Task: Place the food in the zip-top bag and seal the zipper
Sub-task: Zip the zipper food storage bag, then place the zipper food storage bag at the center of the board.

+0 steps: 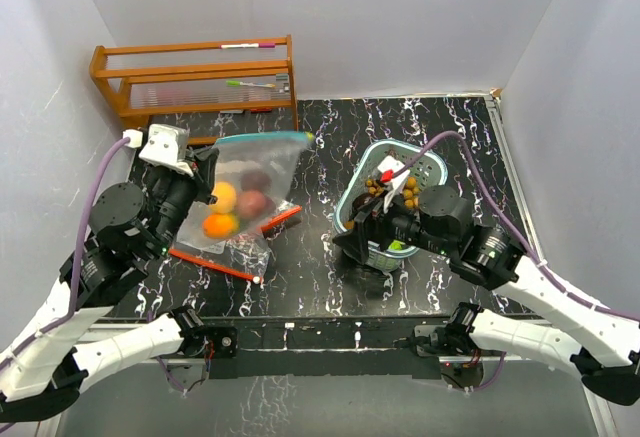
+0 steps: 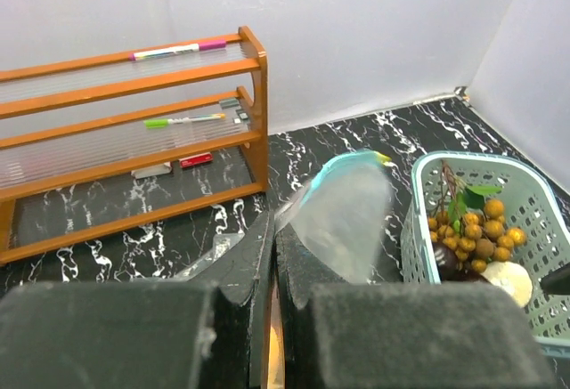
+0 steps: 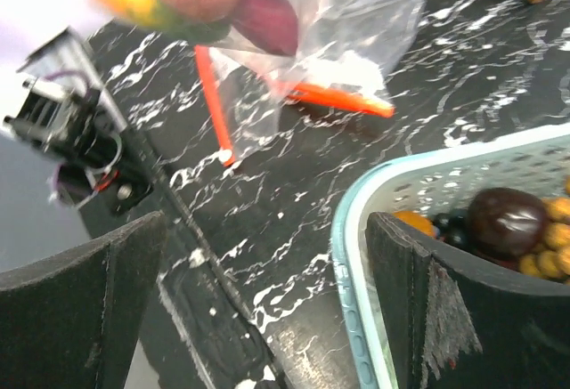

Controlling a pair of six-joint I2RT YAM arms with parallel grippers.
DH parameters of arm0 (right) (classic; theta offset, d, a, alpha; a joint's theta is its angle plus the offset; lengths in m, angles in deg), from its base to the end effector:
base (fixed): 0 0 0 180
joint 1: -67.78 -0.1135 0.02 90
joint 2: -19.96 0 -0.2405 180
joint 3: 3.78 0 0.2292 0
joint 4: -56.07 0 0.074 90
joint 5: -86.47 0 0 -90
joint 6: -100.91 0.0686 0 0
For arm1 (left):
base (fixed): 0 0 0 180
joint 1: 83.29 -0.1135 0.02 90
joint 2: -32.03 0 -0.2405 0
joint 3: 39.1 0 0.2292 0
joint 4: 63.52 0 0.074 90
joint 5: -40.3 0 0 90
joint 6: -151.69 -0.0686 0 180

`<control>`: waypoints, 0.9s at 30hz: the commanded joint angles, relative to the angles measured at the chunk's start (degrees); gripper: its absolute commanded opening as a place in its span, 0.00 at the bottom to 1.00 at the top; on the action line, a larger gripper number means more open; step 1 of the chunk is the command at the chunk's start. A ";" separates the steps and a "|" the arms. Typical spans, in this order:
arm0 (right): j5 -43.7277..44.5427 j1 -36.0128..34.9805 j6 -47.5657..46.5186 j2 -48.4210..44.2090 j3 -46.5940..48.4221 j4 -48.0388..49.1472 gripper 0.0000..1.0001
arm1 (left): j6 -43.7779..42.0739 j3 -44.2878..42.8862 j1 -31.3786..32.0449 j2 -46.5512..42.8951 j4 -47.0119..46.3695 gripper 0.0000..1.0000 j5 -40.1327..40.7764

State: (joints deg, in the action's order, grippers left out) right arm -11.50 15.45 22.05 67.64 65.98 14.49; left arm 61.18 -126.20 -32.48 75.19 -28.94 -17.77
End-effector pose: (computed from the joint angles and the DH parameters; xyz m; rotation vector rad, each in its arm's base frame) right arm 0.1173 0.1675 0.3301 -0.7979 1.8426 0.8643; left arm 0.1166 -0.0856 0.4586 0.1763 1.4297 -0.3301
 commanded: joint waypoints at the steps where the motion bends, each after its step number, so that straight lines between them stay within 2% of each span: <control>1: 13.69 0.31 3.84 -3.11 4.85 3.70 0.98 | -0.97 -2.66 -0.15 1.50 -4.04 0.00 4.83; 4: 15.50 0.31 4.37 -2.09 6.27 2.50 0.98 | -1.54 -3.58 -0.13 3.08 -5.86 0.00 8.67; 8: 13.71 0.31 6.33 0.82 6.31 1.74 0.98 | -3.56 -4.72 -0.12 6.26 -9.93 0.00 12.04; 17: 14.00 0.33 7.78 3.10 5.62 3.14 0.98 | -2.19 -10.21 -0.13 19.17 -12.57 0.00 2.24; 23: 14.68 0.31 7.85 3.88 6.67 1.54 0.98 | -5.77 -7.71 -1.51 25.50 -25.53 0.00 -0.44; 27: 16.00 0.31 8.22 3.10 6.62 0.99 0.98 | -4.00 -4.95 -8.77 30.79 -33.83 0.00 -9.68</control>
State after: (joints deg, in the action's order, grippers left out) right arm 2.22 15.66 29.41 71.86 70.44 14.29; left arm 56.72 -132.64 -35.10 103.54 -50.10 -19.52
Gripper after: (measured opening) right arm 0.982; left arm 0.007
